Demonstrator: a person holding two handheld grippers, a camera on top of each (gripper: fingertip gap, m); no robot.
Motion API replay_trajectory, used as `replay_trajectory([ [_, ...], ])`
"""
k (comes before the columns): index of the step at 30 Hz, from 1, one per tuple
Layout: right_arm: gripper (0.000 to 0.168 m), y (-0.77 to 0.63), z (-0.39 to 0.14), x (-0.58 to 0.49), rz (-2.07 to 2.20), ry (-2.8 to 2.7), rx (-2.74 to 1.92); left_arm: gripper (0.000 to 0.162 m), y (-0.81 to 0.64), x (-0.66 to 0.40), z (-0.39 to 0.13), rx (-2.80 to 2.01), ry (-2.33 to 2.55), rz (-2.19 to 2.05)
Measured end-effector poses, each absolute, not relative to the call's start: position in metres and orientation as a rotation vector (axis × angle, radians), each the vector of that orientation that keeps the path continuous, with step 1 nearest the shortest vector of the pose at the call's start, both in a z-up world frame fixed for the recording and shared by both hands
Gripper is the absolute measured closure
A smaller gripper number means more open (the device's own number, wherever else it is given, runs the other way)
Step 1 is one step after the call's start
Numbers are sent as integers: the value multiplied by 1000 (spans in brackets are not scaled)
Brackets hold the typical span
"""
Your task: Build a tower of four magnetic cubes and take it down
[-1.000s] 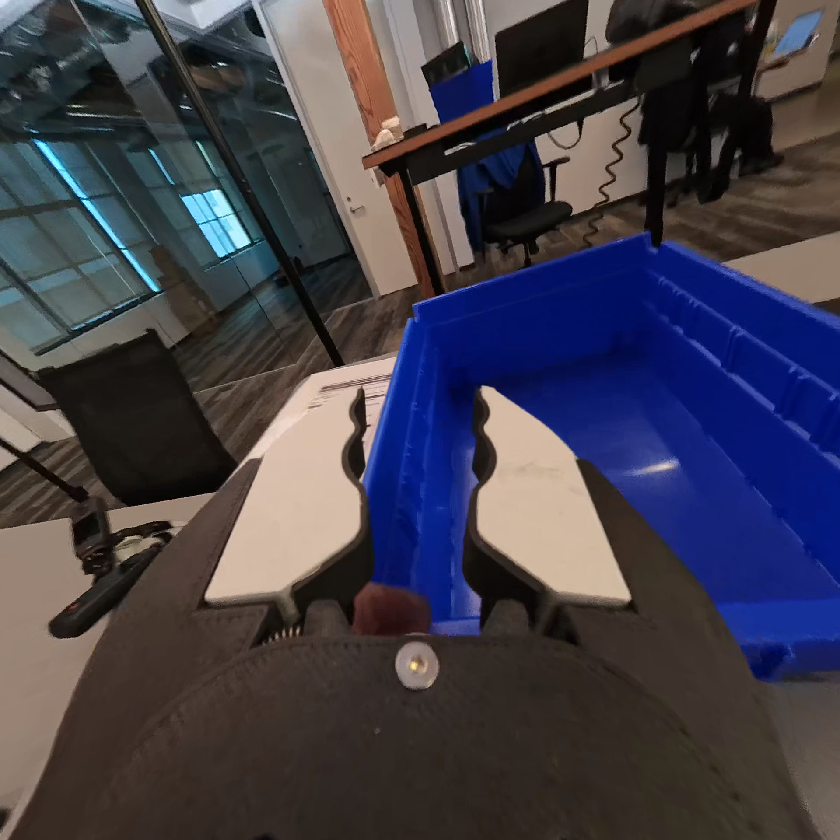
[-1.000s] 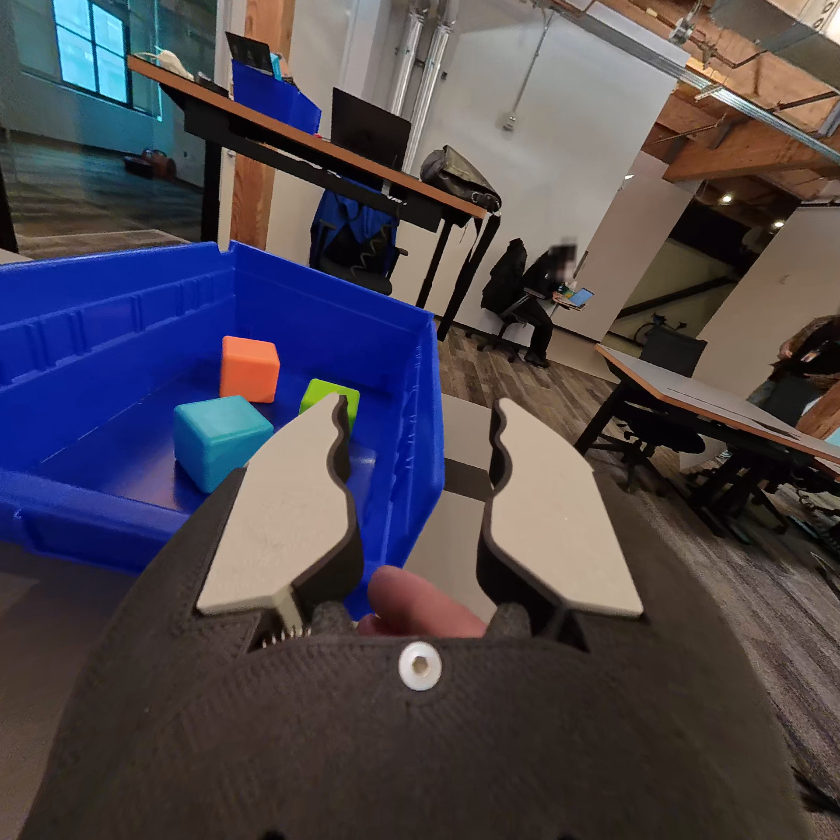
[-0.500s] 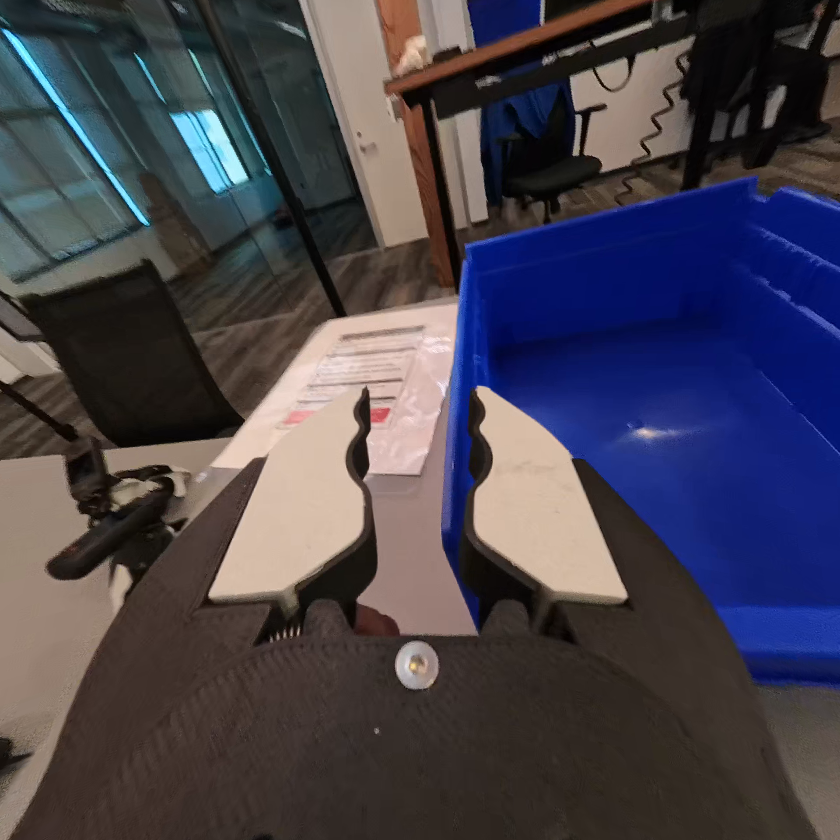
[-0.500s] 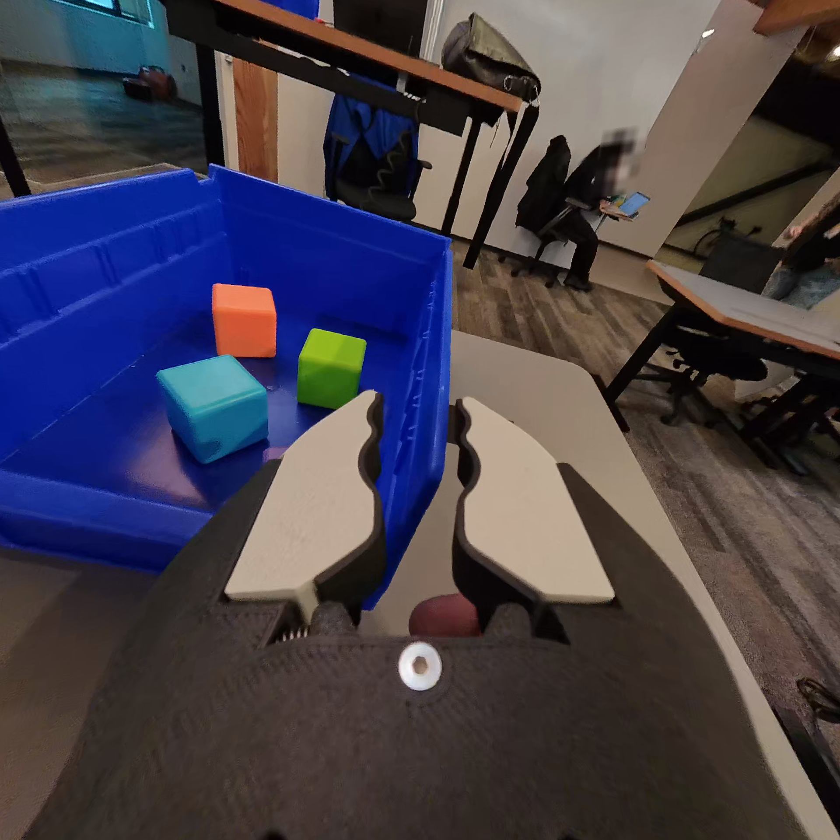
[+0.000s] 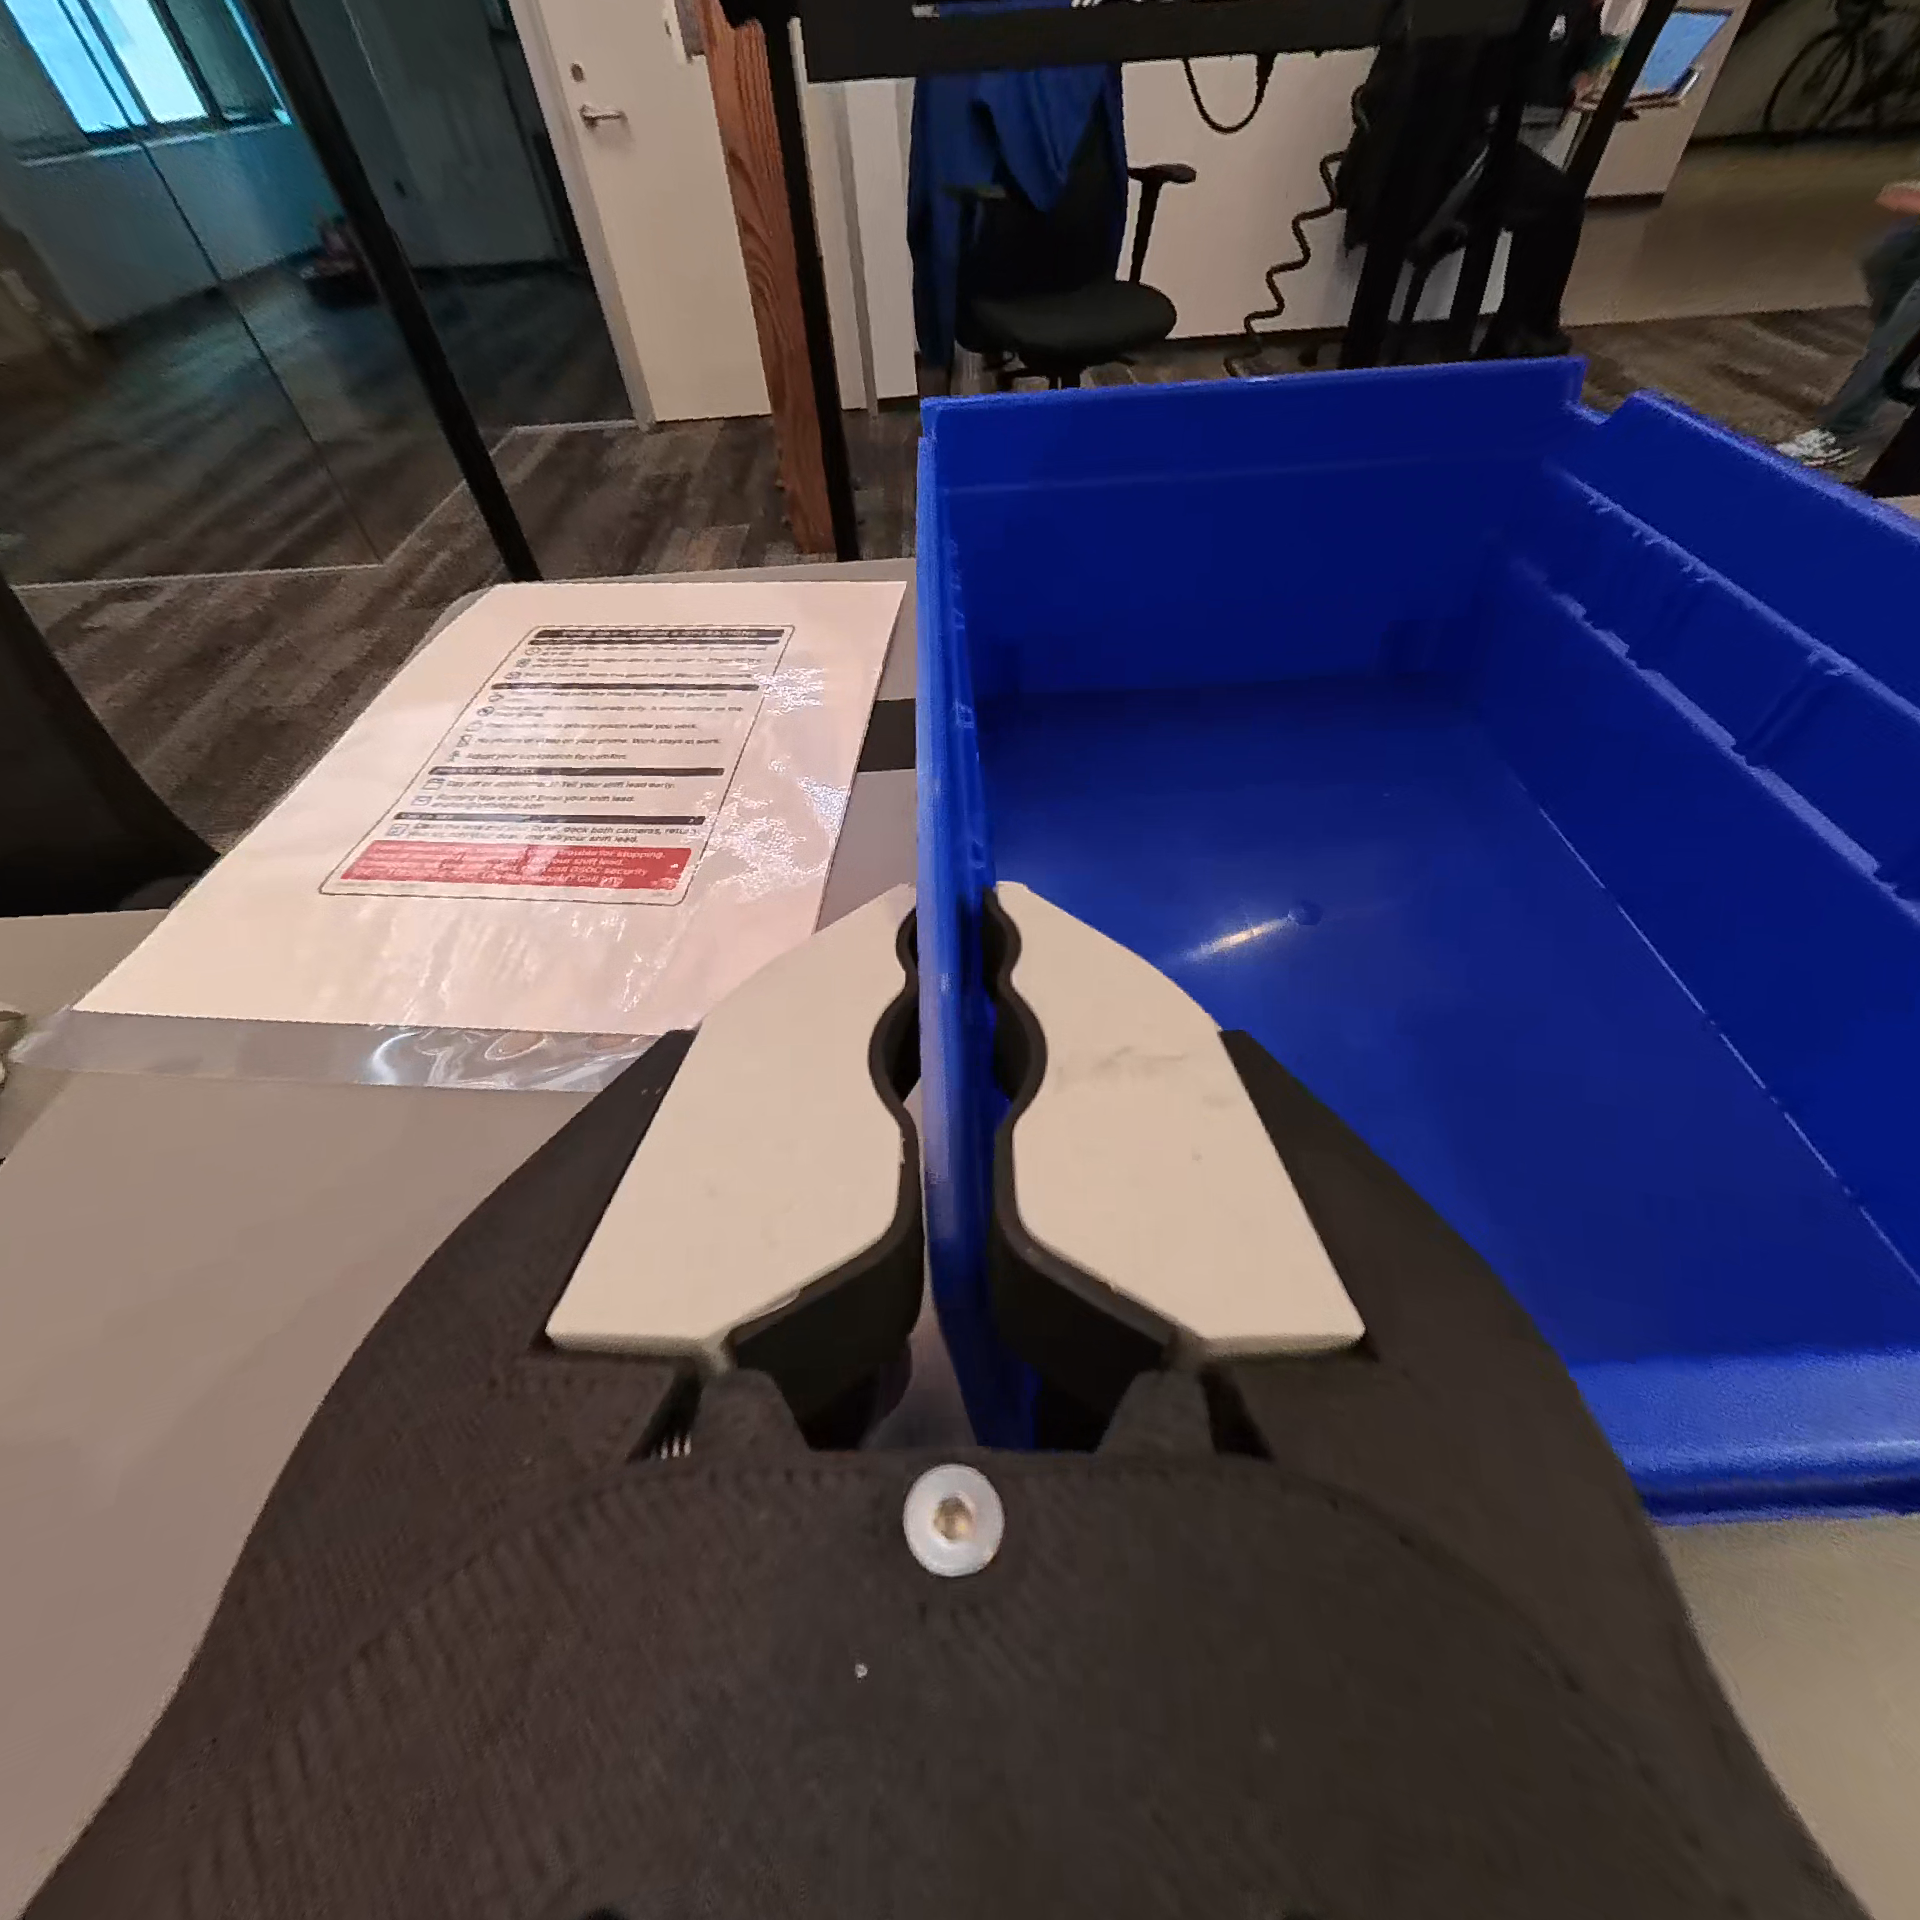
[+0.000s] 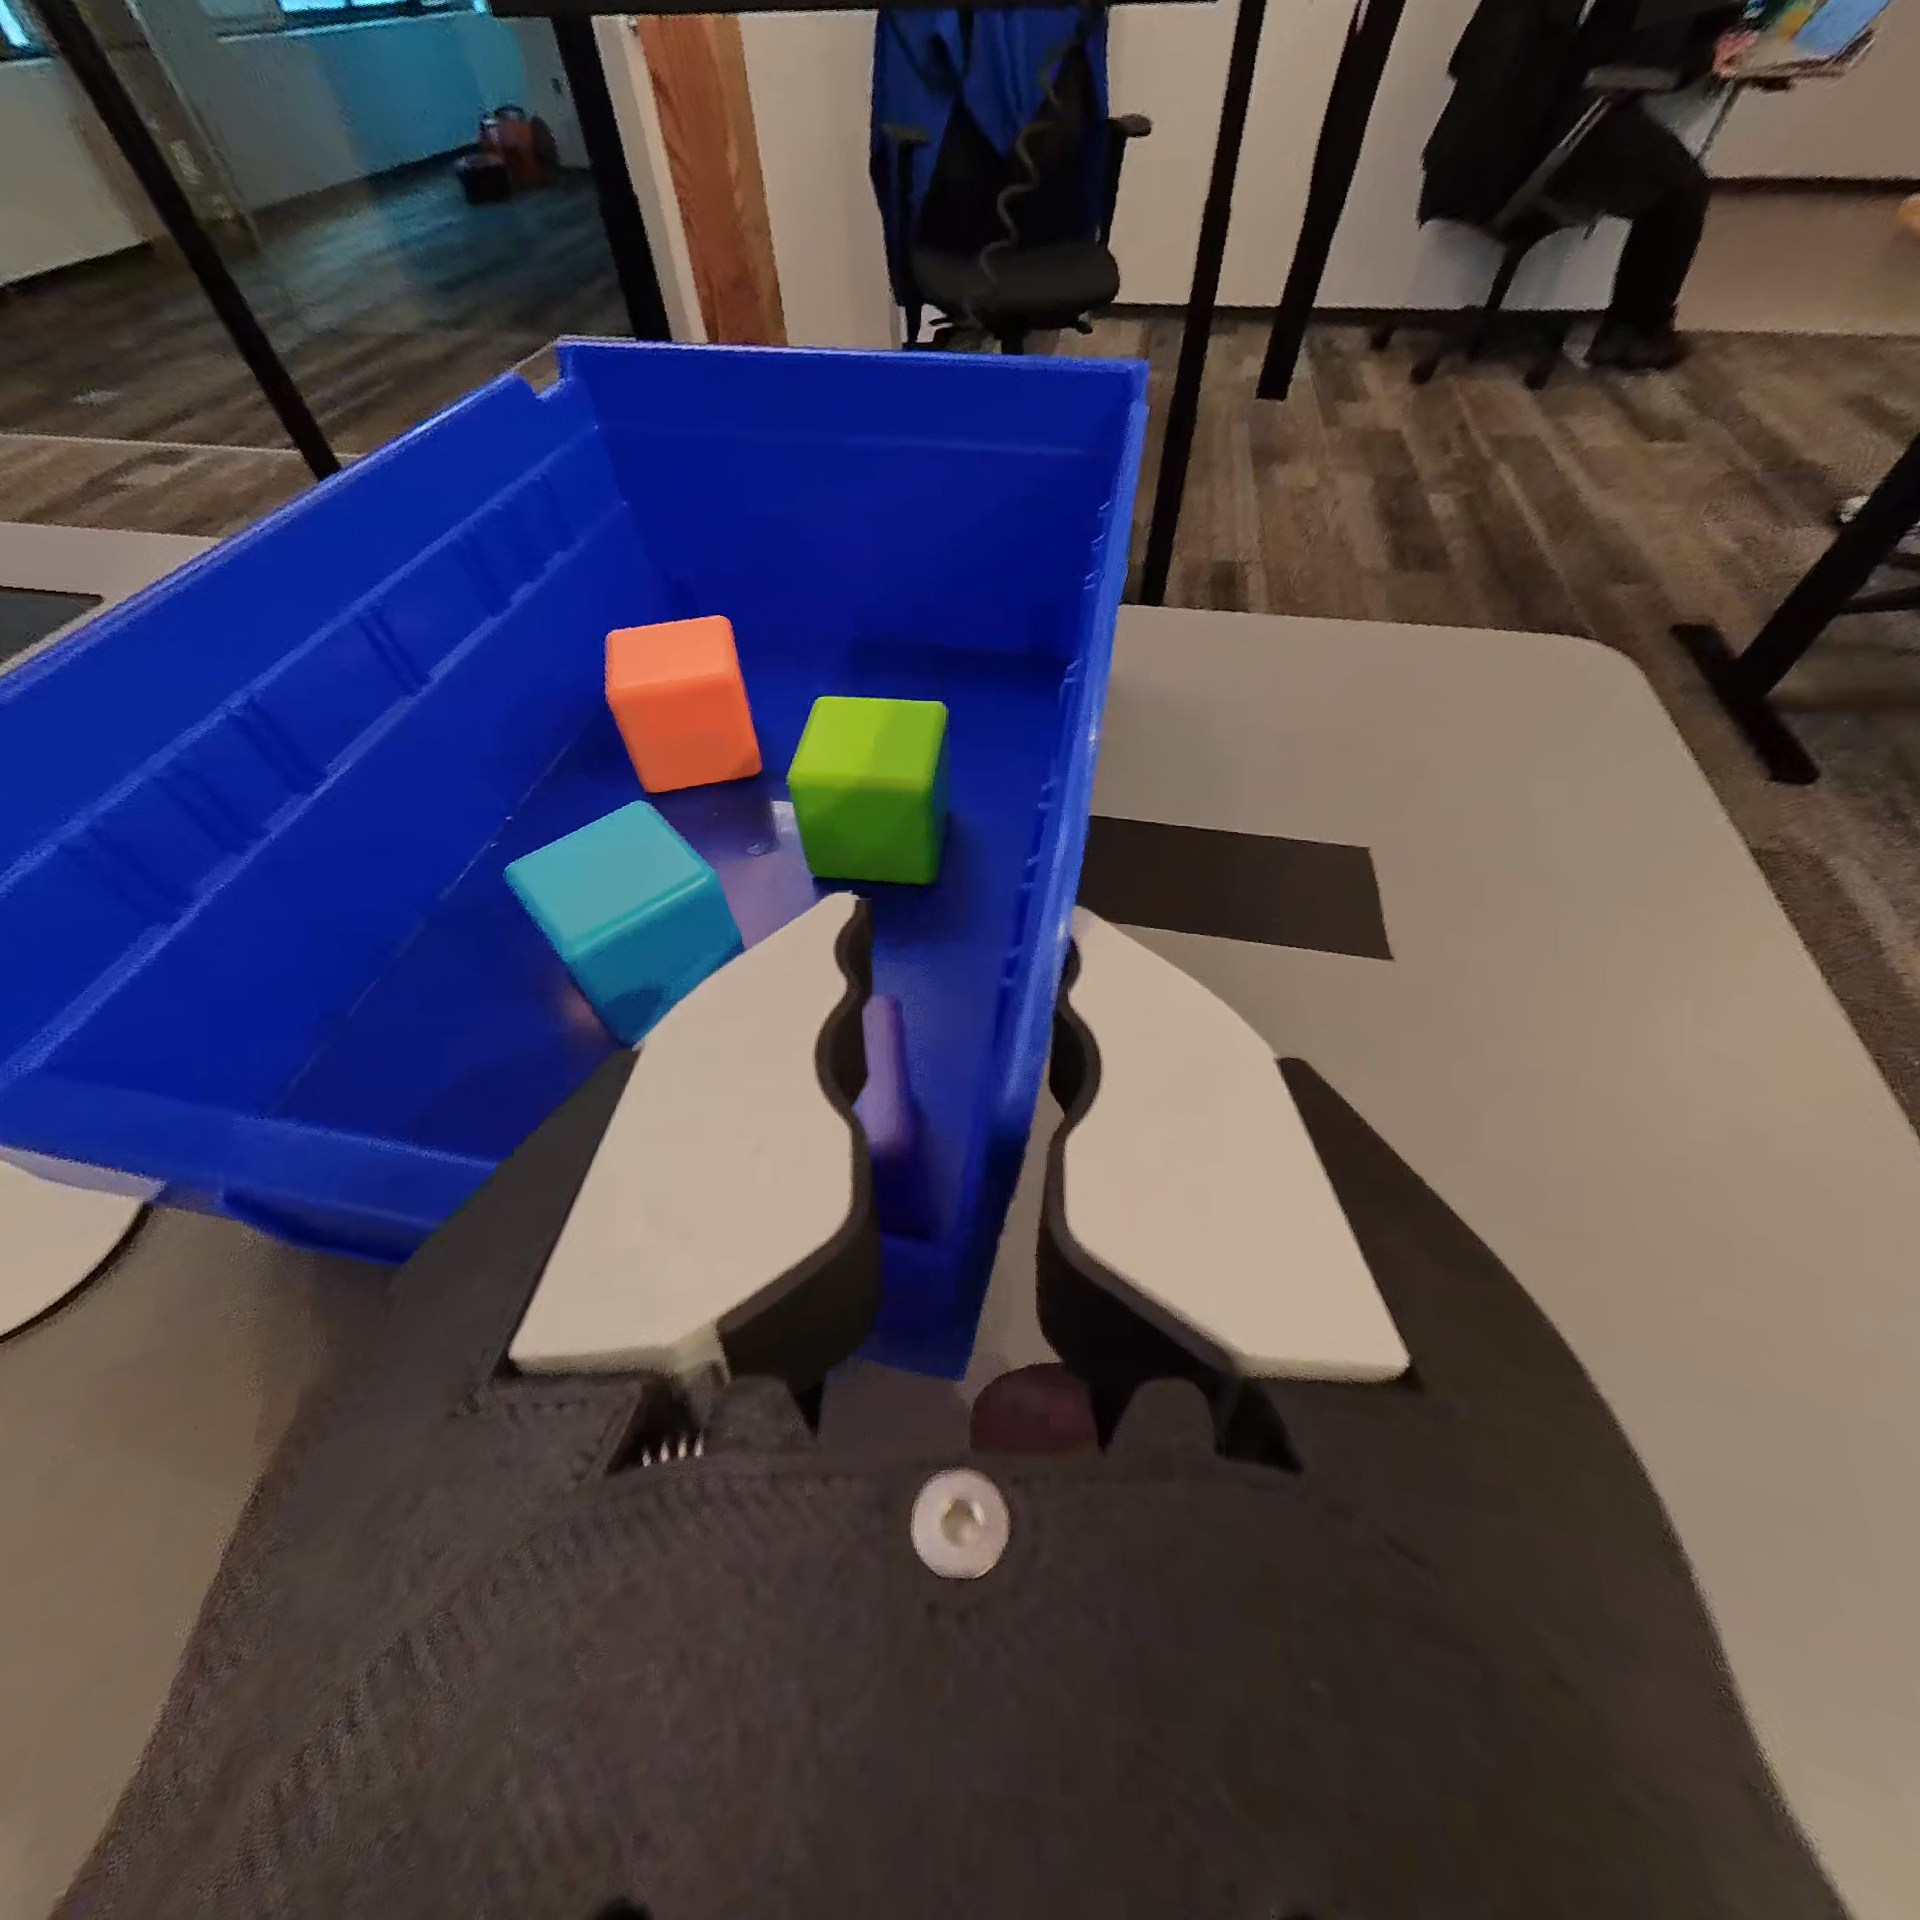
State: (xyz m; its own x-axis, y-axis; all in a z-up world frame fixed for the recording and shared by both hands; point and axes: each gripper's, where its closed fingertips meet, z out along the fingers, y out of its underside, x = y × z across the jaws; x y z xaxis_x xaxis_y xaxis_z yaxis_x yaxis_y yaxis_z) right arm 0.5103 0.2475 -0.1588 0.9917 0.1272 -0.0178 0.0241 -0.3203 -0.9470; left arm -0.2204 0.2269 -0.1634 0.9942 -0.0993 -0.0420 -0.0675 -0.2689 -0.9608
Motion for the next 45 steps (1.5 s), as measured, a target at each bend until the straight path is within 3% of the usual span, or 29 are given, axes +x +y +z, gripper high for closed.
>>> replay_trajectory([
  [2,130,247,-159,509,76,-120,-1914,153,227,-216,-160,-1829,136,-66],
  [7,135,248,-162,511,80,-119,-1947,151,227,-215,-160,-1824,129,-103],
  [12,163,251,-161,524,25,-86,-1954,157,230,-220,-161,-1828,107,-30],
  [45,165,139,-161,544,17,-128,-1976,159,155,-246,-122,-1721,7,-84],
])
